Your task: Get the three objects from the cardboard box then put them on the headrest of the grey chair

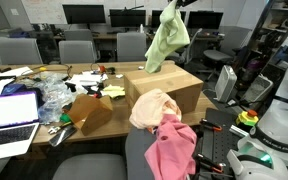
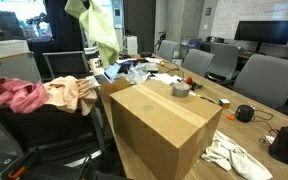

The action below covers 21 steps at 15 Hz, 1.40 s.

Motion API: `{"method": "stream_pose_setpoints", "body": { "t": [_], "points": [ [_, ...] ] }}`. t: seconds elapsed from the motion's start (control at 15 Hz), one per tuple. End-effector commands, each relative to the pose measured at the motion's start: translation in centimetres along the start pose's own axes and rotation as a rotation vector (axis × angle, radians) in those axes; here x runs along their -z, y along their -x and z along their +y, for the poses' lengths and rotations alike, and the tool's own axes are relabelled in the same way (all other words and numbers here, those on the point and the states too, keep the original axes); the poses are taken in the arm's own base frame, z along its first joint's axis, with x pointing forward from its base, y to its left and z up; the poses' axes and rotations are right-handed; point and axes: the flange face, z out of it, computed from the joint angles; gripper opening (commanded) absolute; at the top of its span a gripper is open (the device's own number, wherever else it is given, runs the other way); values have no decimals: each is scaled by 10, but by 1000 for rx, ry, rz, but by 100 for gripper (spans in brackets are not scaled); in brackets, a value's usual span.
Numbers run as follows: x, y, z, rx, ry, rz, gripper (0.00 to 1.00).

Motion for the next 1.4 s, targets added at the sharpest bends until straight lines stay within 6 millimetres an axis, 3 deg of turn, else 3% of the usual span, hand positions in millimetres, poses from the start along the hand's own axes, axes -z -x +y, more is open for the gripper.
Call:
{"method": "stream_pose_setpoints", "body": {
  "t": [0.0,0.33,1.33],
  "points": [
    [24,31,9,161,-22,-53,1],
    [37,73,17,332,-12,-72,1],
    [64,150,47,741,-22,-104,1]
  ]
}}
